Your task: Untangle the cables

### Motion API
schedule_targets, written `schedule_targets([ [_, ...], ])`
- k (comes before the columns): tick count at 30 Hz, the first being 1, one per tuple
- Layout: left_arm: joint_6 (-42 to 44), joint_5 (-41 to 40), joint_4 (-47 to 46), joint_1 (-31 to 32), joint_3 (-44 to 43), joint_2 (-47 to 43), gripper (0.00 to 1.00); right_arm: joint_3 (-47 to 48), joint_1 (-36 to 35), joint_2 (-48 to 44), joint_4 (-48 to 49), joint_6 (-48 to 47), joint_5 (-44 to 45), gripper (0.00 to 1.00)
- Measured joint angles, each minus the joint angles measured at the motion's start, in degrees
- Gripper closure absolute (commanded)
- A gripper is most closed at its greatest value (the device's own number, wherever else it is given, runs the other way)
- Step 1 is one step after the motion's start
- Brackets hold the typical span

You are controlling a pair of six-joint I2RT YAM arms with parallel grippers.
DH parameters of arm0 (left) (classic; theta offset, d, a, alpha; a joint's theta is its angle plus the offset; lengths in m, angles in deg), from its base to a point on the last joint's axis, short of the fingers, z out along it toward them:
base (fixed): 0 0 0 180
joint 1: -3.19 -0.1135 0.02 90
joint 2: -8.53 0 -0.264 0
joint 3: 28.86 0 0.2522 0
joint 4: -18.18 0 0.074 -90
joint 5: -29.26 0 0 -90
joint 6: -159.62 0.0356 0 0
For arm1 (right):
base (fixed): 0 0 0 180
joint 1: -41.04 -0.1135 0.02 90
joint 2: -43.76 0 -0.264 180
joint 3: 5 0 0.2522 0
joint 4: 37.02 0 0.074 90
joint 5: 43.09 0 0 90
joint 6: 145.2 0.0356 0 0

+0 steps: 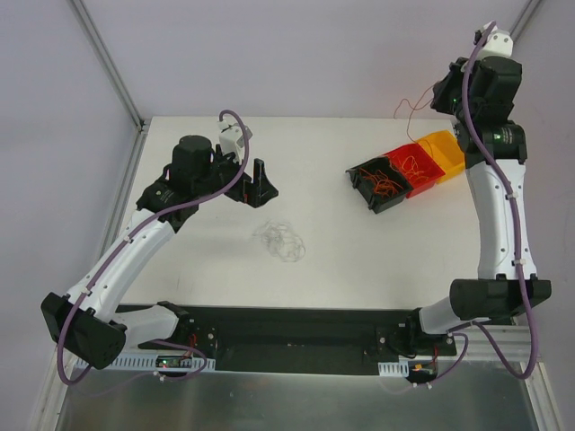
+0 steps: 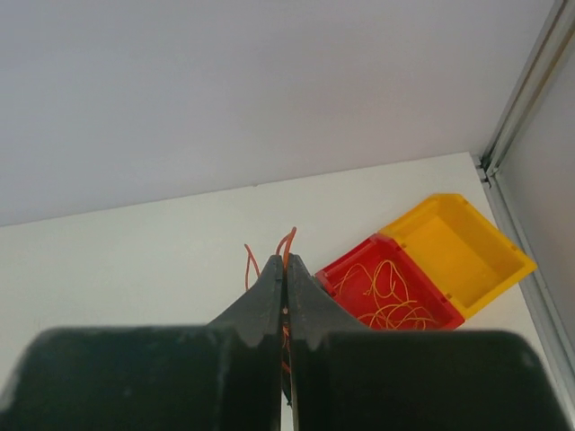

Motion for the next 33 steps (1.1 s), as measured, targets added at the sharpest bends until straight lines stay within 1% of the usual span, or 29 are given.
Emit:
schedule_targets([
  [9,0.0,0.0,0.0,0.0,0.0,0.22,0.01,-5.97,0.17,-1.73,0.44,2.89,-5.33,1.0],
  [15,0.0,0.02,0.0,0.0,0.0,0.26,0.01,-7.3,0.17,-4.02,0.24,3.41,-6.69,1.0],
  [18,0.0,0.02,0.0,0.0,0.0,0.26,0.01,-10.14,0.17,-5.25,0.79,3.56,-7.28,1.0],
  [21,-0.02,0.07,0.0,0.0,0.0,0.28,0.01,-14.91,0.17,-6.19,0.83,3.5,-6.95,1.0],
  [25,-0.02,0.09,0.0,0.0,0.0,0.31,0.01,-20.48,0.17,-5.7,0.24,2.49,-4.39,1.0],
  [33,-0.02,0.11,0.0,0.0,0.0,0.31,0.01,-24.17,-0.28,-1.46,1.77,0.09,-1.18,1.0],
])
